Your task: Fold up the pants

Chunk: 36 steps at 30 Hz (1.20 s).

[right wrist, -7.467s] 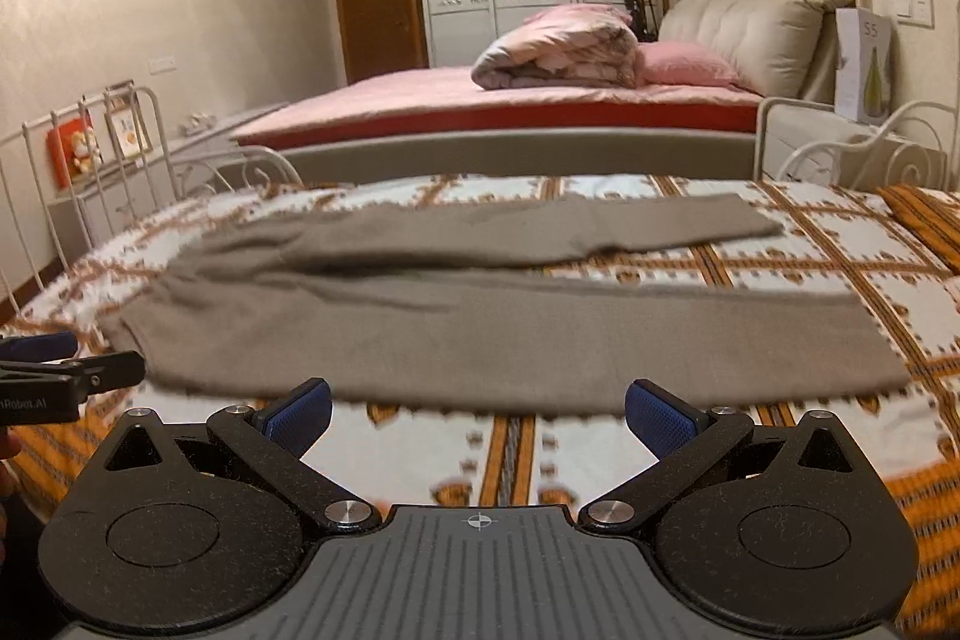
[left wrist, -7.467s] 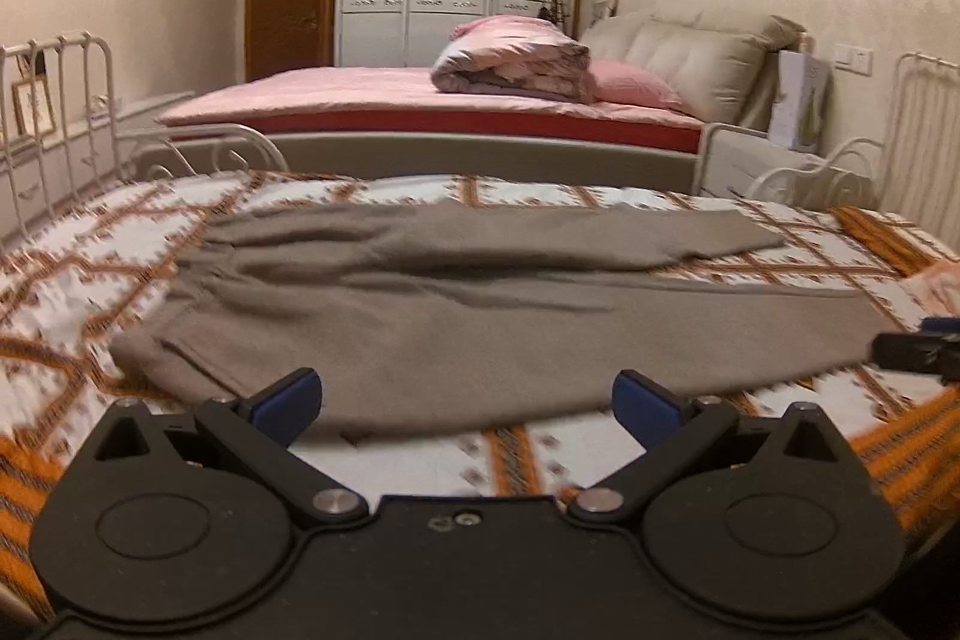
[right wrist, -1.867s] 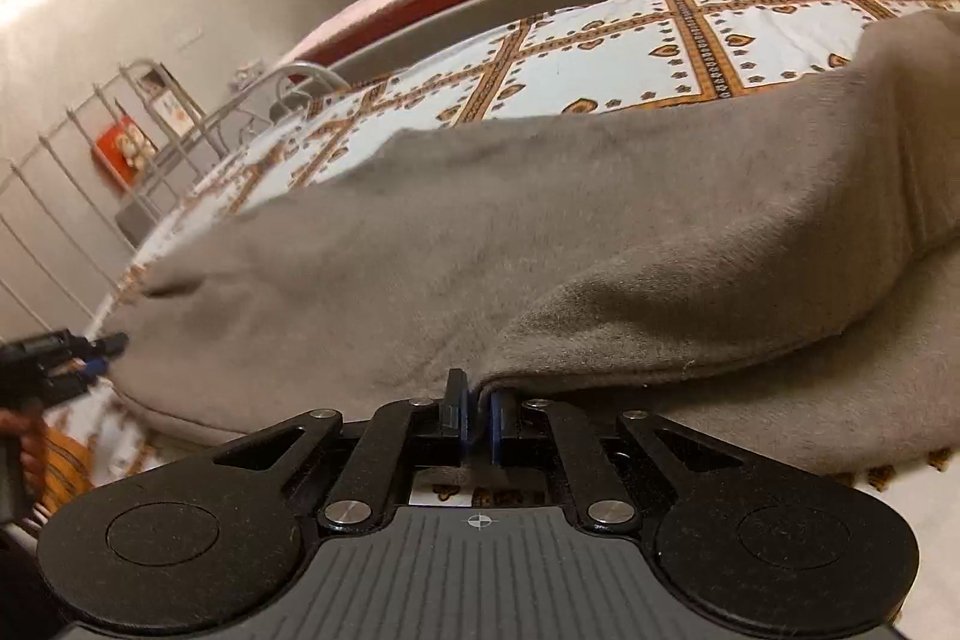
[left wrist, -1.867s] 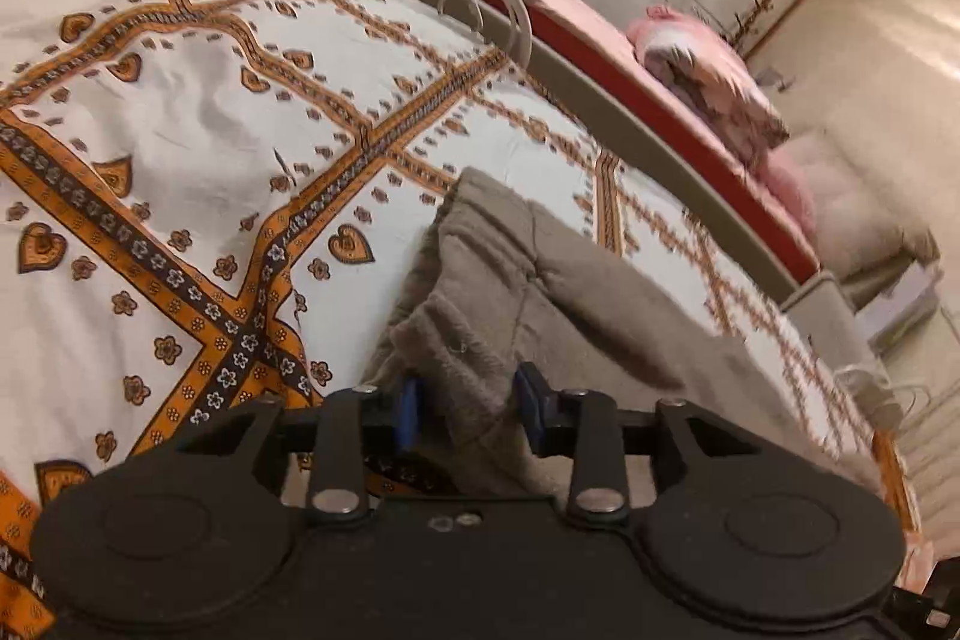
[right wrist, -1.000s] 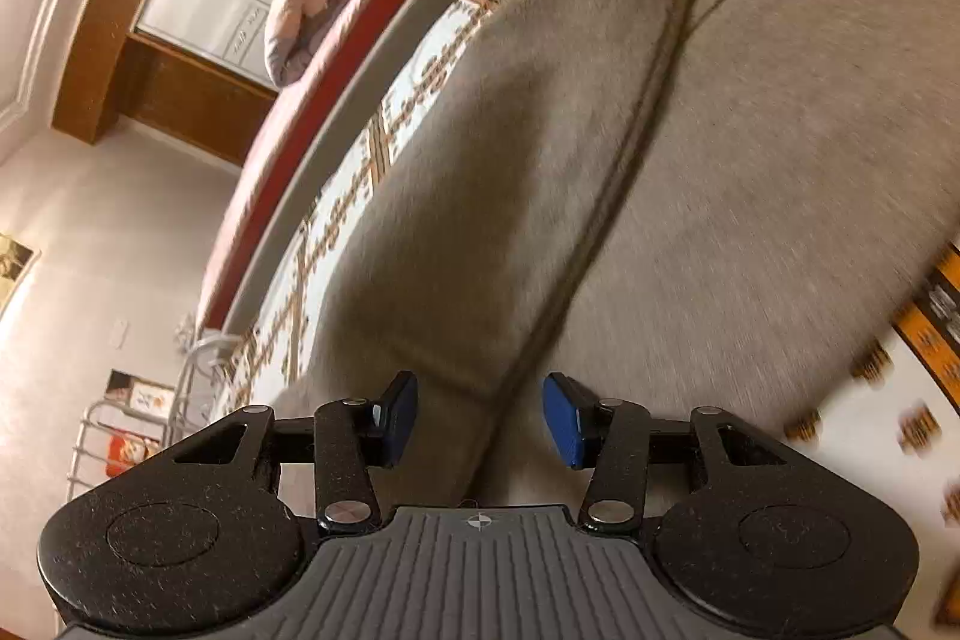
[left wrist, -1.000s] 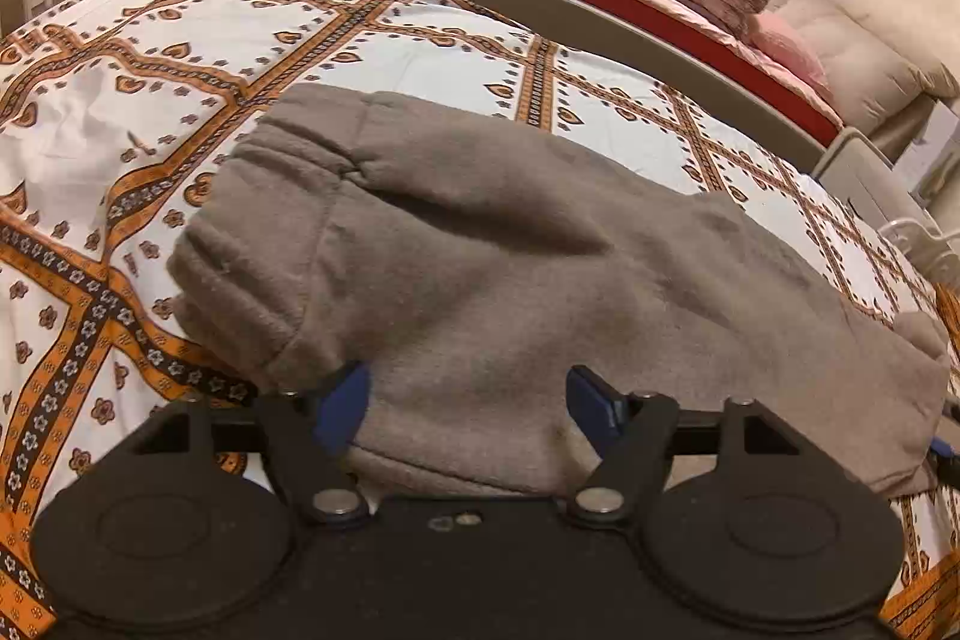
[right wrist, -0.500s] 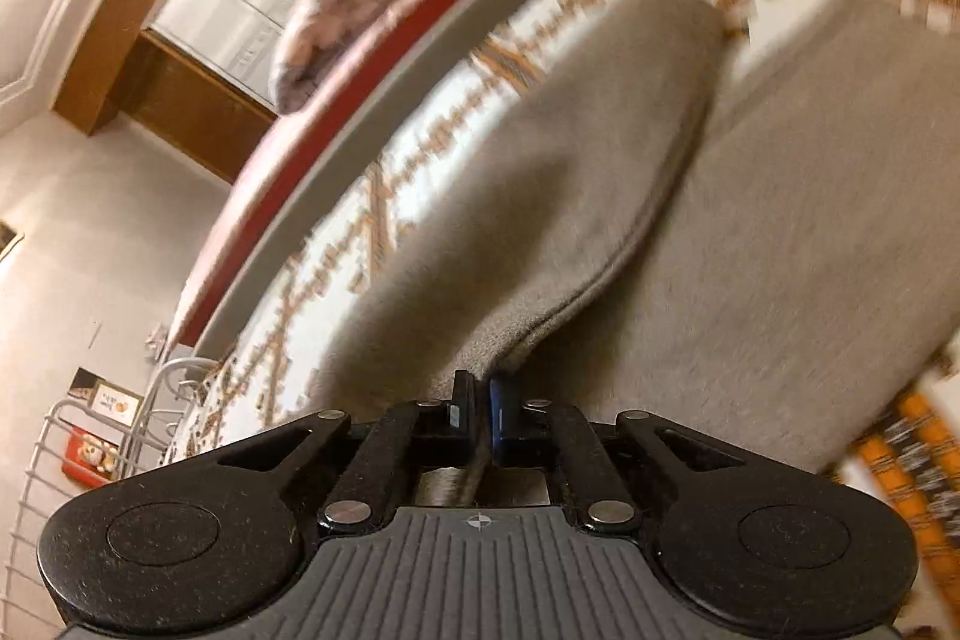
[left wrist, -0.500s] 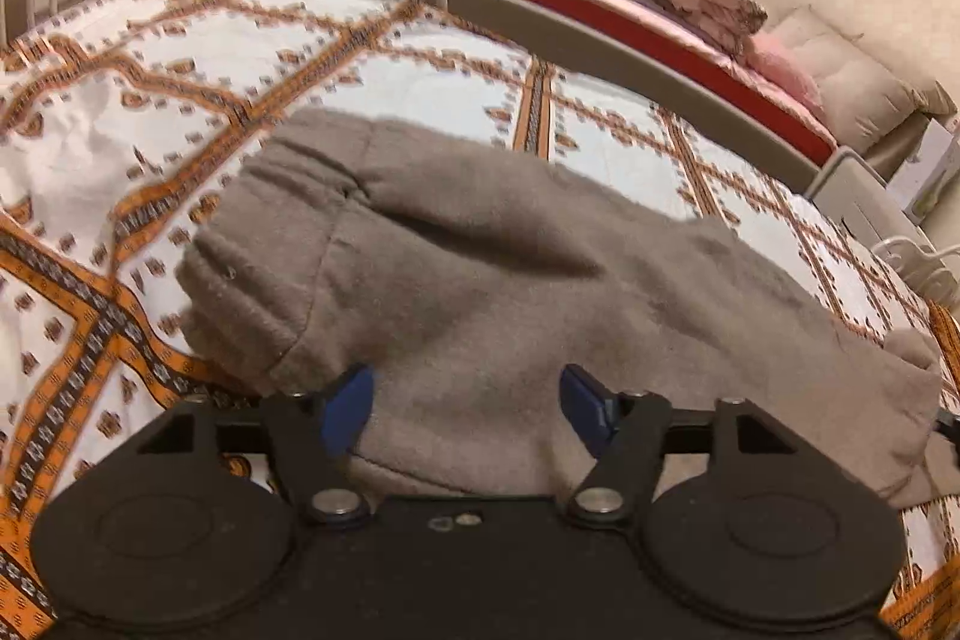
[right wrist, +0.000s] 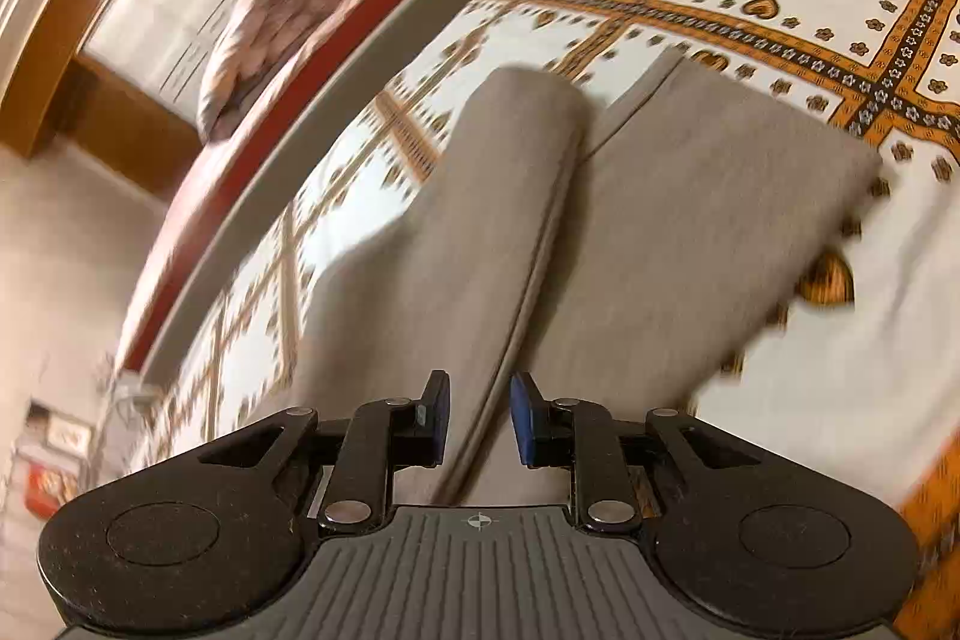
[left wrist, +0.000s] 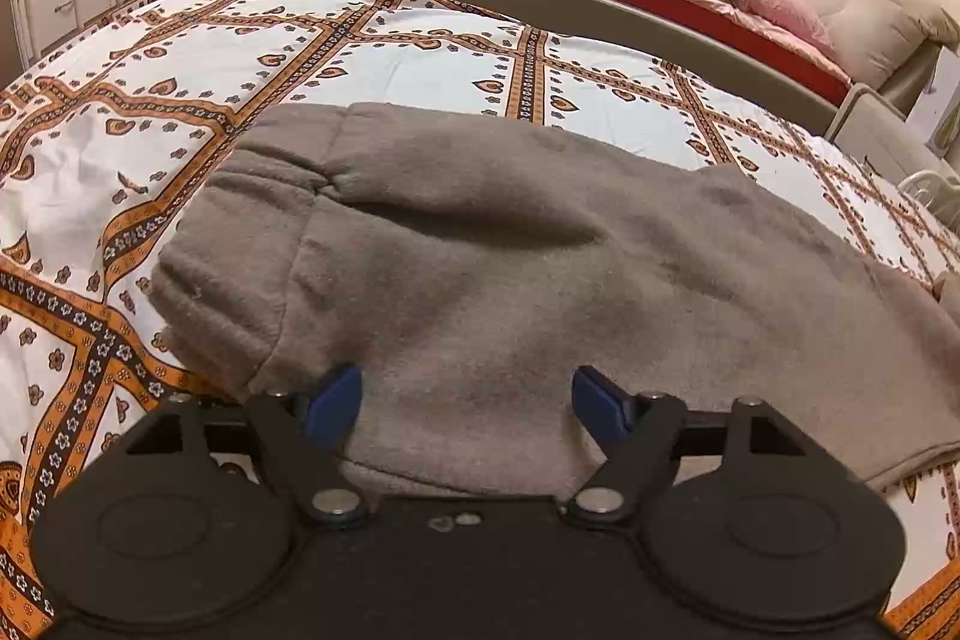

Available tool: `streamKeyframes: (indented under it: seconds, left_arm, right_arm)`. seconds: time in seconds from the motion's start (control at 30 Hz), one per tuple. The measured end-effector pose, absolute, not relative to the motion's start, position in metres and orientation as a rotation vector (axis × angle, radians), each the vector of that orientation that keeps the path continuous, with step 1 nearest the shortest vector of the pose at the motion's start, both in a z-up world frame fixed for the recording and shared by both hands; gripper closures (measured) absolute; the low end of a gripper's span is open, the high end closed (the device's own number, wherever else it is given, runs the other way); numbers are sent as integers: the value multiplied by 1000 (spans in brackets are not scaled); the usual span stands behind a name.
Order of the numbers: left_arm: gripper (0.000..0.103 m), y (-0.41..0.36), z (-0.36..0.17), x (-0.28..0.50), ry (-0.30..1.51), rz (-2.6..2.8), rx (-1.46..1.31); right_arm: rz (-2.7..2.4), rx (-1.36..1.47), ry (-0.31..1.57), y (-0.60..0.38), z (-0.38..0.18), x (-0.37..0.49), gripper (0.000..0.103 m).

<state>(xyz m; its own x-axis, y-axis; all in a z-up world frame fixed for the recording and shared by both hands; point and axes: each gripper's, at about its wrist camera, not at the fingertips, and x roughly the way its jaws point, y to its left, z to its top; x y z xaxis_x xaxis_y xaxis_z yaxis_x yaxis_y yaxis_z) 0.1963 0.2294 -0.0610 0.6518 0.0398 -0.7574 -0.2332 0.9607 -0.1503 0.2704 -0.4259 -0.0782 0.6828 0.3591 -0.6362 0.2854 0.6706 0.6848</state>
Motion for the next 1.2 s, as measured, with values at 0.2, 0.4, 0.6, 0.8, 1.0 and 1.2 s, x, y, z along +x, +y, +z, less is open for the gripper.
streamKeyframes:
  seconds: [0.2,0.4,0.6,0.8,1.0,1.2]
  left_arm:
    - [26,224,-62,199,853,158,-225]
    - [26,226,-62,197,849,139,-223]
    - [26,229,-61,194,839,122,-240]
    - [26,231,-61,196,843,109,-242]
    - [25,229,-61,197,845,123,-238]
    - [25,228,-61,196,846,124,-230]
  right_arm:
    - [18,909,830,-463,-108,309,80]
    - [36,939,787,-476,-103,330,98]
    - [58,786,699,-473,-30,291,98]
    - [-21,852,940,-512,-79,259,96]
    - [-89,1073,754,-550,-81,241,34]
    - [-103,1062,790,-552,-90,252,36]
